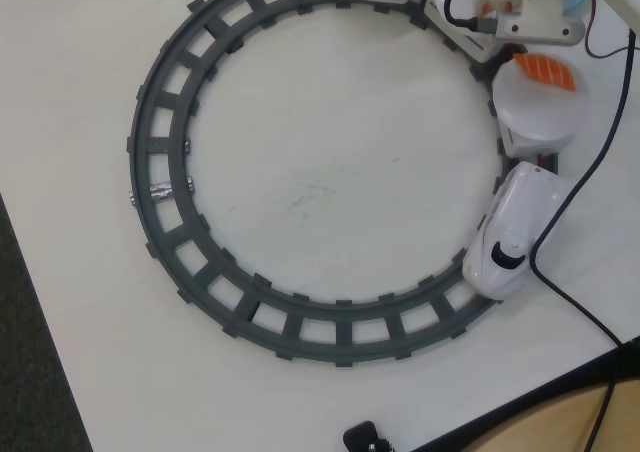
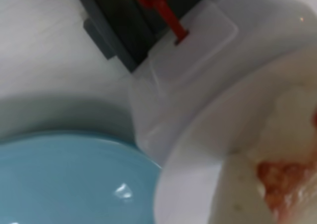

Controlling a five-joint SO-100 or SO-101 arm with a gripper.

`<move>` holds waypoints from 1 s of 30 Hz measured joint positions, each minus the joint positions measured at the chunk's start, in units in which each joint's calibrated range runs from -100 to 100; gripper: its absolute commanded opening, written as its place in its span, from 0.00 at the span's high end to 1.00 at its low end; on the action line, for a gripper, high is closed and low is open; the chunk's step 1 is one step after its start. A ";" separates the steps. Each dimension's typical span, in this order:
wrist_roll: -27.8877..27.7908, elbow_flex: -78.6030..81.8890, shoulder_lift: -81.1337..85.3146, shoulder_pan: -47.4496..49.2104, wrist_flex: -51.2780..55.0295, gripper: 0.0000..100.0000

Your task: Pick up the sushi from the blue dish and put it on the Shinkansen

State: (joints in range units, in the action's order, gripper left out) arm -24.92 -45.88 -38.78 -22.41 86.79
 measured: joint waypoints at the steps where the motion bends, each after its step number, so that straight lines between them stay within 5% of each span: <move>1: 0.00 -0.09 0.00 0.08 0.00 0.98; 5: 0.00 -0.09 0.00 0.16 0.00 0.96; 15: 0.00 -0.90 0.17 0.08 6.82 0.67; 23: 0.21 -0.90 7.41 0.00 11.81 0.66; 30: 8.63 6.84 21.31 -2.44 11.99 0.67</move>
State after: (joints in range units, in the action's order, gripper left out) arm -16.29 -39.04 -17.47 -24.85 98.78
